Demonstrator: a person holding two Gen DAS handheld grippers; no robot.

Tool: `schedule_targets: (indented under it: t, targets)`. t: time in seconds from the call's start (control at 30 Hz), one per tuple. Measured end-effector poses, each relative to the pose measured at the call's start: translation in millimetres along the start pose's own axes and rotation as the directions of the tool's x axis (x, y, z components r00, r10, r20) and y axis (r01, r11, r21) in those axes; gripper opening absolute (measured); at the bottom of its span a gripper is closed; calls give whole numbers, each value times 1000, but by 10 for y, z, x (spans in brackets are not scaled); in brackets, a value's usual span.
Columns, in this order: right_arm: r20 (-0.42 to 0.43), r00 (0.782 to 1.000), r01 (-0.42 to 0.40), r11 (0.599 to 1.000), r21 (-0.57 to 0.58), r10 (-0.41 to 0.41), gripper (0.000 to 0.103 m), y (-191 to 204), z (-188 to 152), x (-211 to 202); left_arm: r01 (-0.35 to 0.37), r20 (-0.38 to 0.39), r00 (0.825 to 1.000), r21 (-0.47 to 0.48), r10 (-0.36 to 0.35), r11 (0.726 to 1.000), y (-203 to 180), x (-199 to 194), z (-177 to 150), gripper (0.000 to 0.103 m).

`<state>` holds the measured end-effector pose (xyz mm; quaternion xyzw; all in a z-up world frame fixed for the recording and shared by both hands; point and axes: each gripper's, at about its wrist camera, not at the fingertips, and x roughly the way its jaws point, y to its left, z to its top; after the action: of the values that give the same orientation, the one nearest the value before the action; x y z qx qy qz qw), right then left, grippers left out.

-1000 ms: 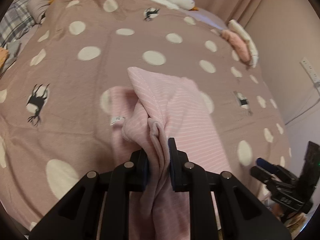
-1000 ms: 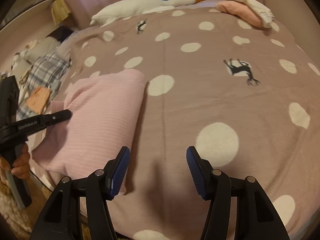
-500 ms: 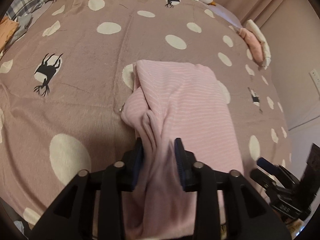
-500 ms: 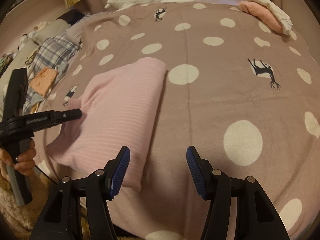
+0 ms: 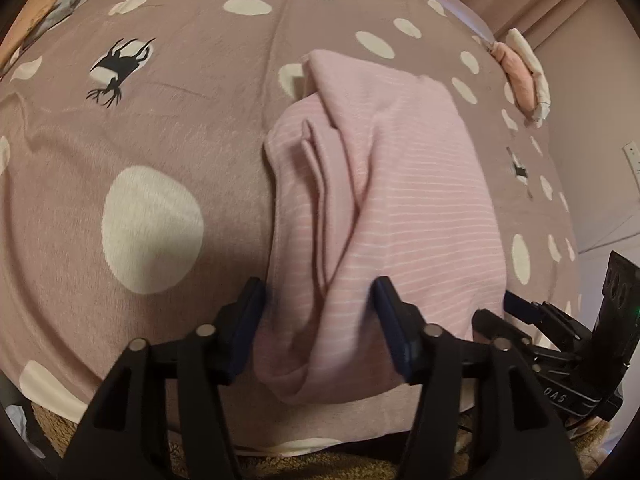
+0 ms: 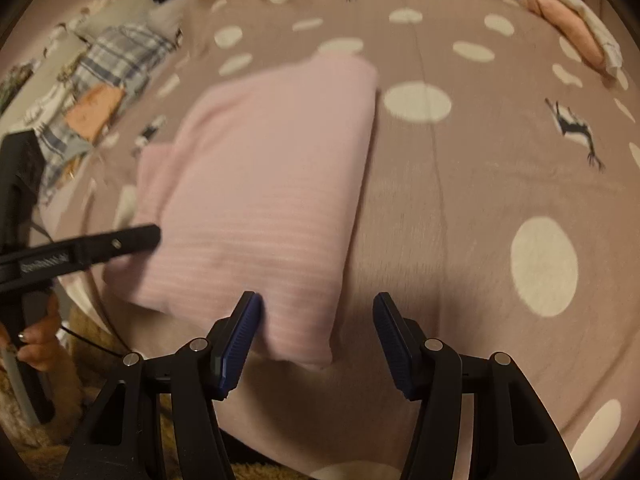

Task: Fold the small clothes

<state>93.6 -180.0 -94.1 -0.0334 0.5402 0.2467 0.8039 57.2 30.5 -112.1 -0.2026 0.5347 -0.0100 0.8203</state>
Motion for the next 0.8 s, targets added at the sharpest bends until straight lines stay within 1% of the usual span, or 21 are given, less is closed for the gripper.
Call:
schedule_targets:
  t: [0.07, 0.17, 0.23, 0.3, 0.37, 0.4, 0.47, 0.5, 0.57, 0.63, 0.7, 0.8]
  targets:
    - [-19, 1000, 2, 1000, 7, -2, 58, -10, -15, 54, 4, -8, 1000, 3, -4, 1000, -3, 26, -10, 64]
    - [-12, 1000, -10, 1000, 17, 10, 58, -24, 7, 7, 28, -10, 1000, 1, -28, 1000, 15, -10, 19, 65]
    - [6, 1000, -17, 1000, 23, 17, 58, -43, 32, -49, 45, -7, 999, -3, -45, 999, 35, -51, 52, 66]
    - [34, 999, -18, 1000, 26, 17, 58, -62, 82, -125, 69, 11, 998, -1, -69, 998, 51, -105, 105, 71]
    - [64, 998, -20, 999, 29, 18, 58, -82, 134, -173, 92, 30, 995, 6, -92, 996, 52, -126, 167, 78]
    - [75, 997, -24, 999, 34, 21, 59, -94, 165, -182, 100, 31, 994, 8, -100, 995, 53, -112, 197, 79]
    - [94, 995, -39, 997, 68, 33, 79, -116, 249, -165, 111, 27, 993, 9, -111, 994, 56, -58, 246, 79]
    - [106, 993, -60, 994, 90, 50, 79, -139, 285, -149, 115, 22, 993, 5, -115, 993, 65, -12, 272, 79]
    - [101, 992, -90, 990, 108, 79, 79, -142, 352, -72, 131, 3, 991, -6, -131, 991, 86, 75, 309, 79]
    - [83, 993, -97, 988, 118, 88, 79, -136, 417, 43, 151, -21, 988, -18, -152, 988, 101, 173, 332, 79]
    - [68, 993, -103, 988, 118, 95, 79, -112, 449, 131, 165, -21, 986, -22, -166, 986, 108, 203, 348, 79]
    - [39, 991, -131, 984, 117, 127, 79, -84, 508, 262, 179, -26, 983, -22, -180, 984, 102, 226, 376, 77]
